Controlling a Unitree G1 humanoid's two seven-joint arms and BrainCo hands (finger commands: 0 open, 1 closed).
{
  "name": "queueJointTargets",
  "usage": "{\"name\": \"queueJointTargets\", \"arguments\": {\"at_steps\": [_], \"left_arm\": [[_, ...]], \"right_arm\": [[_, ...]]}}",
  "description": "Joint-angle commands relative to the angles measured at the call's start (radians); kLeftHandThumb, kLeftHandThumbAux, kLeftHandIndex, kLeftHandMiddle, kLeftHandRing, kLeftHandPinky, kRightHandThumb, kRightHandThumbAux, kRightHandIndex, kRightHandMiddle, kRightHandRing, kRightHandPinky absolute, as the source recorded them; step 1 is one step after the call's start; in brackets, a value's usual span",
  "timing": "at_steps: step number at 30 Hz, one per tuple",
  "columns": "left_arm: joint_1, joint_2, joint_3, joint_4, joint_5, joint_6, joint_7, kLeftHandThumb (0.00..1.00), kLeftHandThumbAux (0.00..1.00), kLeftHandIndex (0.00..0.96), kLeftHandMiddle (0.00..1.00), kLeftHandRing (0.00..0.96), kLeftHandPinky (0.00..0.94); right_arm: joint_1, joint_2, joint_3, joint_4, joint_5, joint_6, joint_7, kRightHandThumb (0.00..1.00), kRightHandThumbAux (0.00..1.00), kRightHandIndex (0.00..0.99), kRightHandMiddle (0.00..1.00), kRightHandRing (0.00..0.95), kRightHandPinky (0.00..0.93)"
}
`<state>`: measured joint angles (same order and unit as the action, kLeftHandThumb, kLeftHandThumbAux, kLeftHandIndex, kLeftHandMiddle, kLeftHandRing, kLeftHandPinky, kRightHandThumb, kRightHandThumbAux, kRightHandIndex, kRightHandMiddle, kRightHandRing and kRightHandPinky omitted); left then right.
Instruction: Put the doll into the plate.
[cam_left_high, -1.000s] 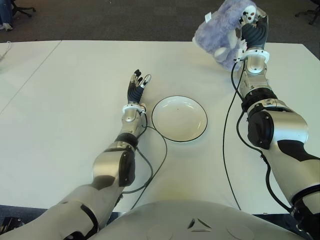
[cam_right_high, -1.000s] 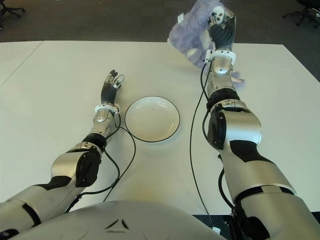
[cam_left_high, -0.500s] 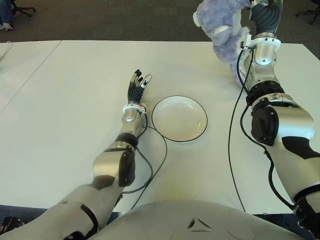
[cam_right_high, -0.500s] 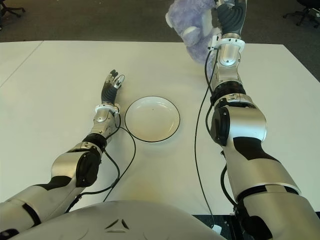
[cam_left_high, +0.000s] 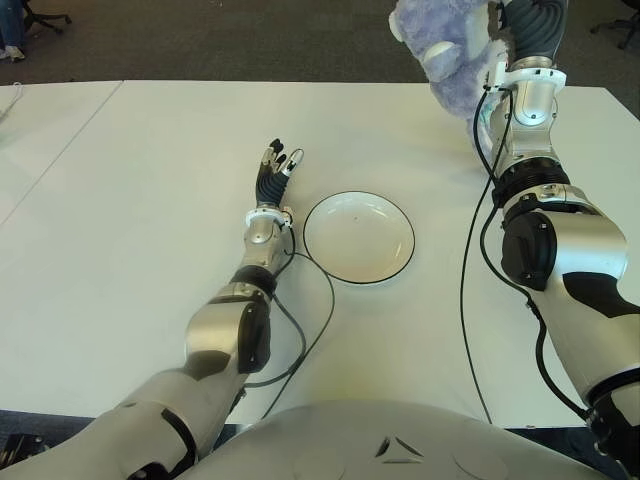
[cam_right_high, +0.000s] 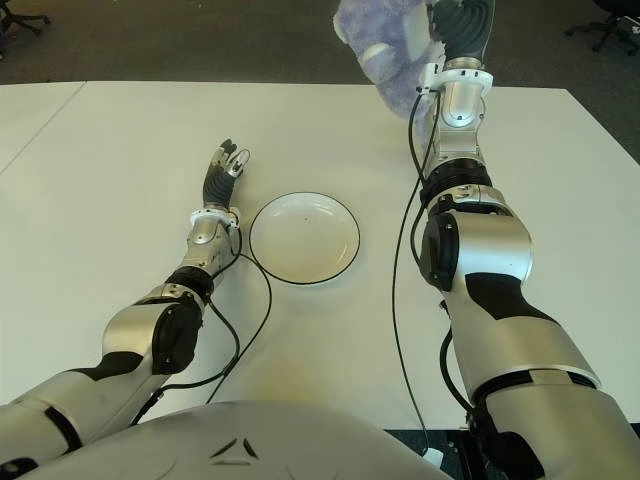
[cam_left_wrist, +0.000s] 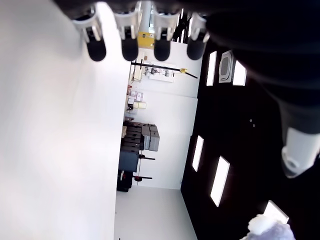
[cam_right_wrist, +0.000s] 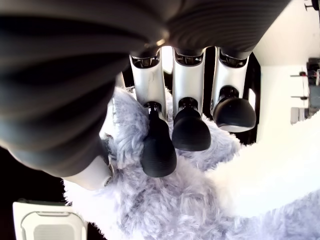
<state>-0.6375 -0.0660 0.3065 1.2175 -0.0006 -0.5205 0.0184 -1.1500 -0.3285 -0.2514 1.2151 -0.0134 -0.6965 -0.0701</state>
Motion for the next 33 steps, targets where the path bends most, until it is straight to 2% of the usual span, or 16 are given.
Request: {"name": "queueJointTargets", "arguments": {"at_steps": [1,13,17,20,21,23,26,33], "left_arm": [[0.188,-0.046,0.01,0.143,-0.005,0.138,0.019,0.0,0.508,0.01,0.016,0.0,0.0],[0.183,-0.044,0.011,0.144,-0.008,0.155,0.02,0.0,0.535,0.0,0.016,0.0,0.0],[0.182,-0.046,0.007,0.144,-0.003,0.151,0.02,0.0,0.534,0.0,0.011,0.0,0.0],[0.181,-0.046,0.006,0.145,-0.003,0.16,0.024,0.0,0.549,0.0,0.015,0.0,0.0],[0.18,-0.046,0.008,0.145,-0.005,0.163,0.024,0.0,0.552,0.0,0.016,0.0,0.0],[0.179,-0.048,0.009,0.145,-0.007,0.165,0.024,0.0,0.555,0.0,0.019,0.0,0.0],[0.179,-0.048,0.008,0.146,-0.005,0.166,0.026,0.0,0.557,0.0,0.021,0.0,0.0],[0.179,-0.05,0.01,0.145,-0.006,0.158,0.028,0.0,0.538,0.0,0.017,0.0,0.0]], "right_arm": [[-0.051,0.028,-0.037,-0.033,0.089,0.038,0.085,0.686,0.728,0.427,0.707,0.791,0.824],[-0.03,0.04,-0.037,-0.102,0.129,0.056,0.145,0.691,0.725,0.428,0.718,0.796,0.819],[-0.009,0.073,-0.035,-0.163,0.153,0.076,0.175,0.696,0.724,0.427,0.711,0.797,0.837],[0.042,0.124,-0.016,-0.254,0.168,0.087,0.194,0.699,0.723,0.427,0.692,0.792,0.849],[0.091,0.159,0.011,-0.339,0.169,0.091,0.205,0.7,0.723,0.427,0.688,0.791,0.851],[0.157,0.196,0.052,-0.457,0.167,0.101,0.227,0.701,0.723,0.427,0.681,0.788,0.845],[0.197,0.188,0.083,-0.532,0.157,0.115,0.263,0.703,0.723,0.429,0.697,0.794,0.817],[0.38,0.176,0.17,-0.784,0.086,0.18,0.29,0.703,0.724,0.428,0.729,0.801,0.824]]}}
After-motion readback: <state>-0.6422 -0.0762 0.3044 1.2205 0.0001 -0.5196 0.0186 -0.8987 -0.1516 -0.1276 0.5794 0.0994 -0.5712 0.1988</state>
